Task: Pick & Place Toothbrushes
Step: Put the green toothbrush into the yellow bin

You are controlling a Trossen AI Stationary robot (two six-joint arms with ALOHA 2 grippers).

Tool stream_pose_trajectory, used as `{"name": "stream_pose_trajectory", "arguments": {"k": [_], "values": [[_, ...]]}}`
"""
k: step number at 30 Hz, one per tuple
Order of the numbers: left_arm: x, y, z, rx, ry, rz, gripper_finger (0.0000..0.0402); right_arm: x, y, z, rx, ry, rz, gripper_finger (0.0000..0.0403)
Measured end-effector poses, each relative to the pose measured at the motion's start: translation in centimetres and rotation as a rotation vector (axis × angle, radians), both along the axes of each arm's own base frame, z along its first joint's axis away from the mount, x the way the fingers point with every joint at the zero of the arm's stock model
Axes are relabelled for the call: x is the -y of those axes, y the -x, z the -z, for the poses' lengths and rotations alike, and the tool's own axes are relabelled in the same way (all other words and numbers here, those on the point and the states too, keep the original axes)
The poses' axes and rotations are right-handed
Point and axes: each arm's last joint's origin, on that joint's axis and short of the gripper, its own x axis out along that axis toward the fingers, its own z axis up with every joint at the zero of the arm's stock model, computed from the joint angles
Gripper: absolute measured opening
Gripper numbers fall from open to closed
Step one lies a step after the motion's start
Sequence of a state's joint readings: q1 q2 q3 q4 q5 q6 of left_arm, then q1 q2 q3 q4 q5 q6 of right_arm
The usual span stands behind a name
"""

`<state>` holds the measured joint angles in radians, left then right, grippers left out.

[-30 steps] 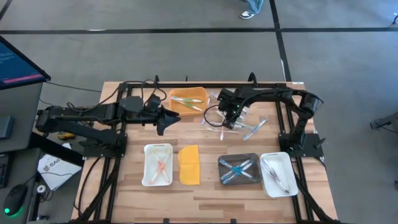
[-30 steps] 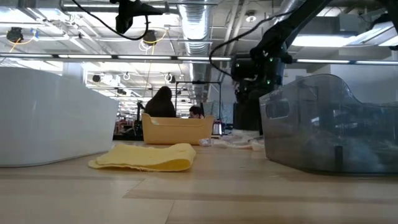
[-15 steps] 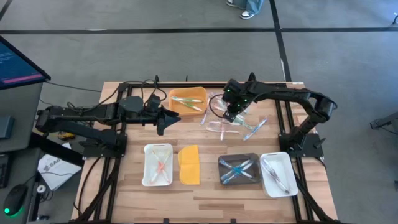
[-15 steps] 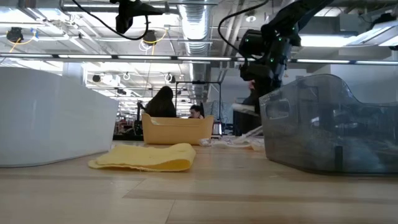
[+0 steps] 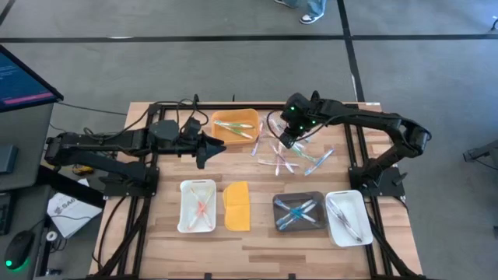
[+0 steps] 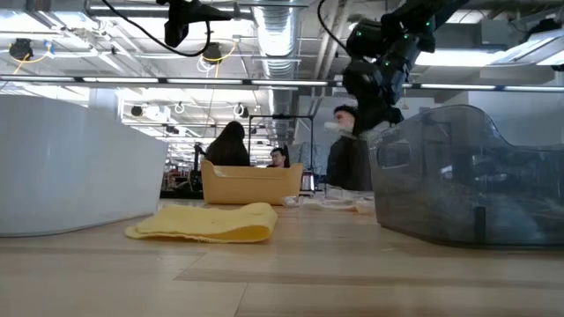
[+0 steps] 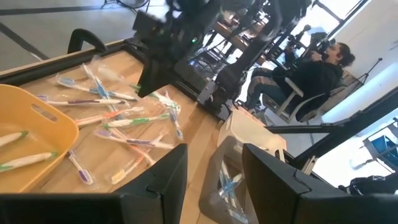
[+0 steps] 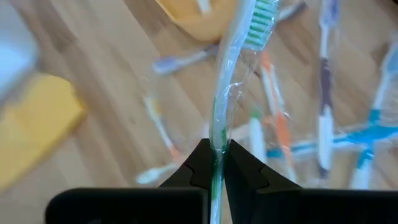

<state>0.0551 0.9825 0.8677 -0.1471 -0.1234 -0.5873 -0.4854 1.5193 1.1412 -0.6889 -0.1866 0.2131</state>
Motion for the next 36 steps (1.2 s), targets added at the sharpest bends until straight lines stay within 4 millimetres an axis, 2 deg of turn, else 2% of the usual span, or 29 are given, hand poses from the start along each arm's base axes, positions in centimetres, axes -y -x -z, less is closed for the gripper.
{"name": "stream_pose_trajectory", "arguments": {"k": [5, 9, 15, 19, 23, 29, 36], "values": [[-0.4, 0.0, -0.1, 0.016, 0.024, -0.024, 0.0149, -0.1, -0.2, -1.7, 0.160, -0.059, 0.050, 0.0014], [-0.9, -0.5, -0.1, 0.048, 0.074, -0.055, 0.0149, -0.2, -0.5, -3.9, 0.347, -0.079, 0.072, 0.0014], [-2.5, -3.3, 0.9, 0.108, 0.208, -0.013, 0.0149, -0.4, -1.4, -8.5, 0.630, -0.062, 0.057, 0.0014], [-3.7, -5.2, 1.7, 0.173, 0.279, 0.043, 0.0149, -0.8, -2.1, -11.2, 0.706, -0.040, 0.027, 0.0014], [-4.5, -6.1, 2.2, 0.200, 0.278, 0.037, 0.0149, -1.4, -2.2, -13.4, 0.764, -0.009, 0.007, 0.0014], [-5.7, -6.8, 1.5, 0.353, 0.235, 0.035, 0.0149, -1.9, -2.4, -15.1, 0.804, 0.048, 0.037, 0.0013], [-7.6, -7.3, 1.7, 0.435, 0.200, -0.009, 0.0149, -2.5, -2.7, -15.2, 0.808, 0.065, 0.046, 0.0013]]}}
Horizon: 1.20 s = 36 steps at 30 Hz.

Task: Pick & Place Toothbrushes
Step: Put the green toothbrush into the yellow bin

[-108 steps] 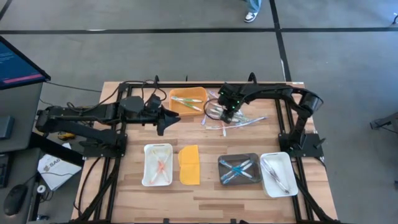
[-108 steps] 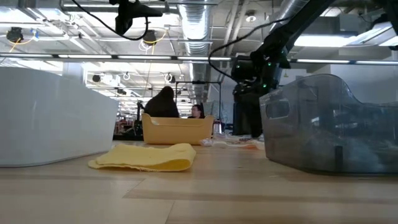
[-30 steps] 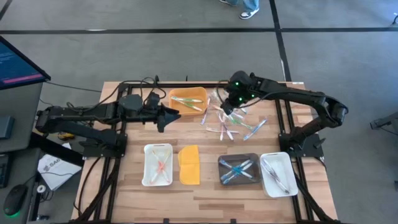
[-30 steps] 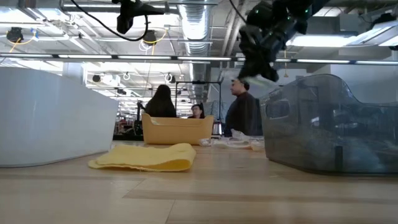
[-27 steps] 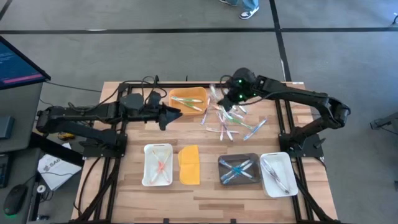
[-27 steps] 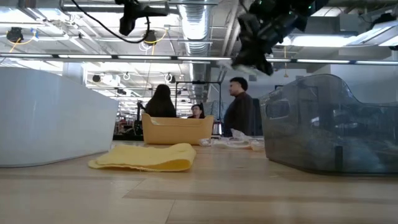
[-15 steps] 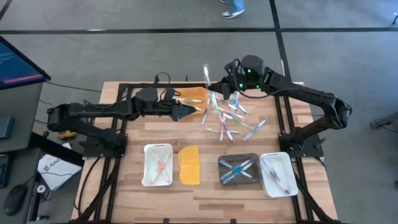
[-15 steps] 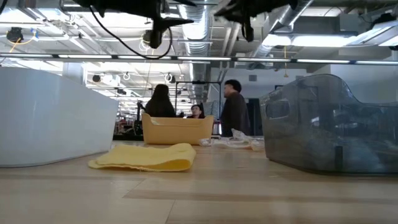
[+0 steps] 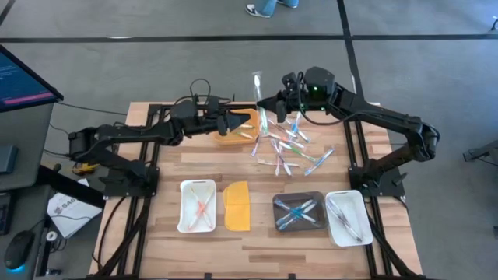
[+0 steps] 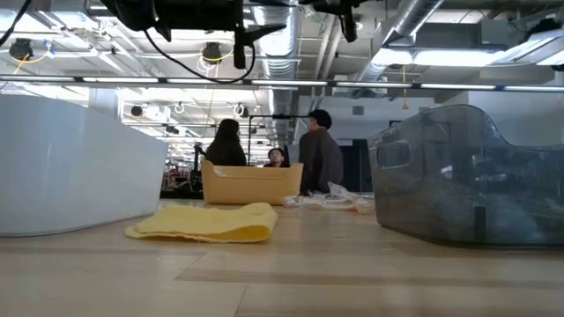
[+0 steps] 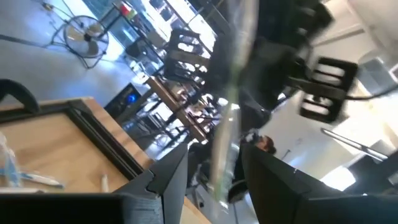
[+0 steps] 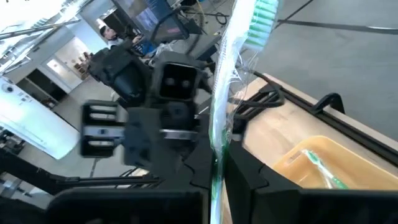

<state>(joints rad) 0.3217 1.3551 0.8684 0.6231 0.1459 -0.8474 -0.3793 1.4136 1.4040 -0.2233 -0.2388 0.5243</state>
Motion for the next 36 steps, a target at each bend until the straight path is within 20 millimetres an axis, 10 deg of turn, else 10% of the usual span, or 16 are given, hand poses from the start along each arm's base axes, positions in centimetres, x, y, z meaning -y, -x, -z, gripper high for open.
{"name": "stream_pose_trajectory", "arguments": {"k": [17, 36], "values": [[-1.2, -4.2, -1.8, 0.051, -0.052, 0.130, 0.0149, -0.3, -0.1, -0.1, 0.001, 0.009, 0.023, 0.0013], [-2.2, -4.2, -1.5, 0.038, -0.083, 0.022, 0.0149, -0.3, -0.2, -0.3, 0.030, 0.020, 0.024, 0.0014]]}}
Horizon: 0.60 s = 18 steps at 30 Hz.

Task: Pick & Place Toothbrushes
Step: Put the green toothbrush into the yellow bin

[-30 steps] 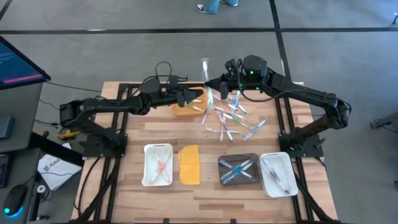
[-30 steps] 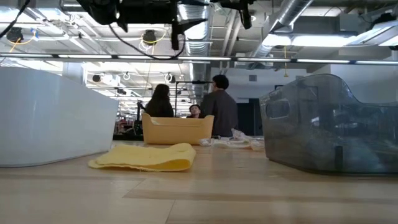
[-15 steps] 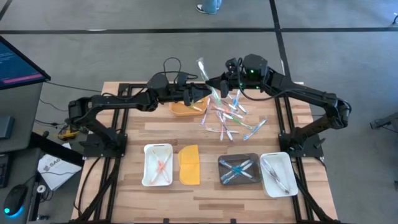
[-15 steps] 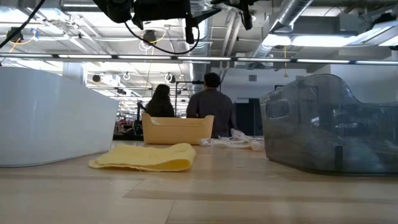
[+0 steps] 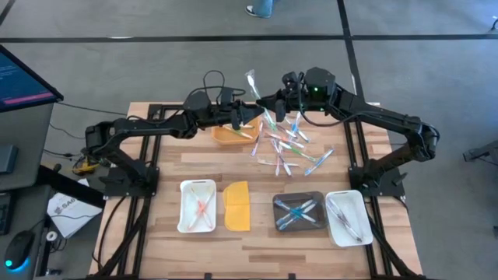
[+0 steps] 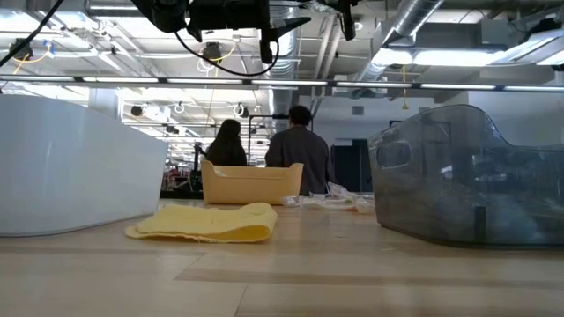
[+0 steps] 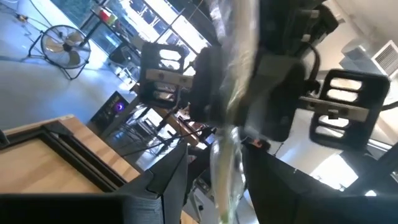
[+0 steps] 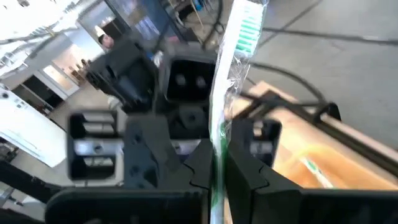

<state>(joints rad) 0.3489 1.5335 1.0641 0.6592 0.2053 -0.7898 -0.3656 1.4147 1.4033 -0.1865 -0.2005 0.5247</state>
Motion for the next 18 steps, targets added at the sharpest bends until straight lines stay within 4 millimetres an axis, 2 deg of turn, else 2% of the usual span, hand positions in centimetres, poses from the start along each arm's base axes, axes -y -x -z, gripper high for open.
{"name": "stream_pose_trajectory", "arguments": {"k": [18], "values": [[-0.23, 0.06, 0.00, -0.002, -0.023, -0.018, 0.0149, 0.34, -0.28, -0.29, 0.041, 0.029, 0.069, 0.0014]]}}
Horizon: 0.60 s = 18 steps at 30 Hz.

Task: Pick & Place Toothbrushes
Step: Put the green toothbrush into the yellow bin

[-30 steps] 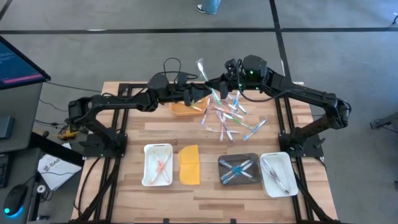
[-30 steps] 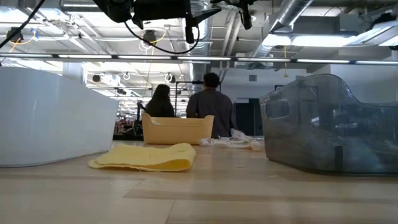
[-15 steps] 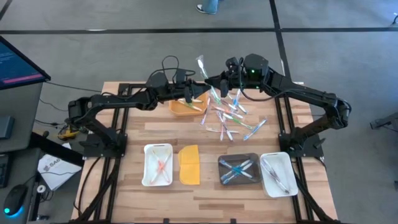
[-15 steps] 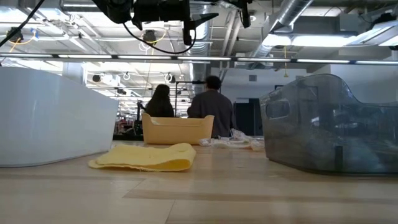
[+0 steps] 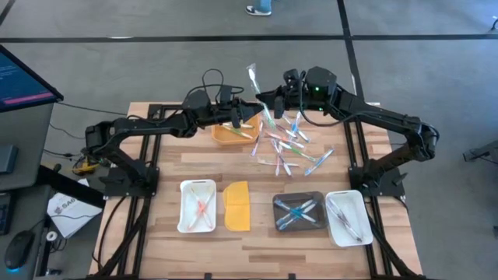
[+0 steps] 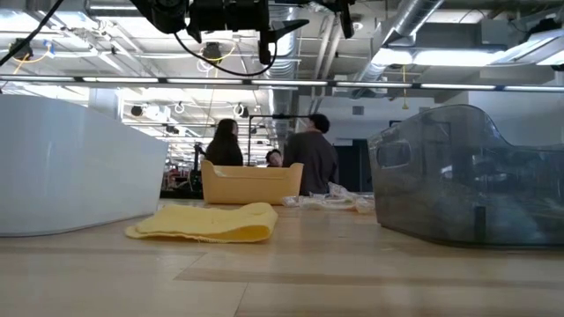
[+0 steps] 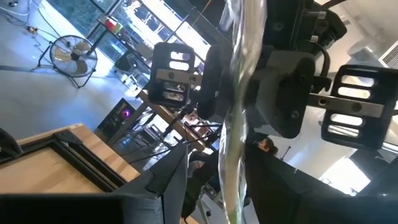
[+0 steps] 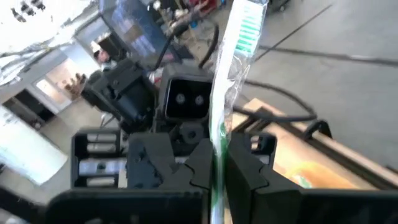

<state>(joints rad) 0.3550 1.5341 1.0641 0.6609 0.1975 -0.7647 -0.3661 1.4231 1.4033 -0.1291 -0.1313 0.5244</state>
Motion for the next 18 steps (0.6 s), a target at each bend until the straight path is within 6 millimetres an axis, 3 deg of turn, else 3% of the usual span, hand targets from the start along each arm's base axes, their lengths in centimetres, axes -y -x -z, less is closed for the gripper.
{"name": "stream_pose_trajectory", "arguments": {"k": [11, 18], "values": [[0.0, 0.0, 0.0, 0.004, 0.024, 0.002, 0.0149, -0.2, -2.3, 0.9, 0.057, -0.012, -0.003, 0.0015], [0.2, 0.1, -0.1, 0.001, 0.022, 0.045, 0.0127, 0.1, -2.0, 0.8, 0.058, -0.010, 0.011, 0.0015]]}}
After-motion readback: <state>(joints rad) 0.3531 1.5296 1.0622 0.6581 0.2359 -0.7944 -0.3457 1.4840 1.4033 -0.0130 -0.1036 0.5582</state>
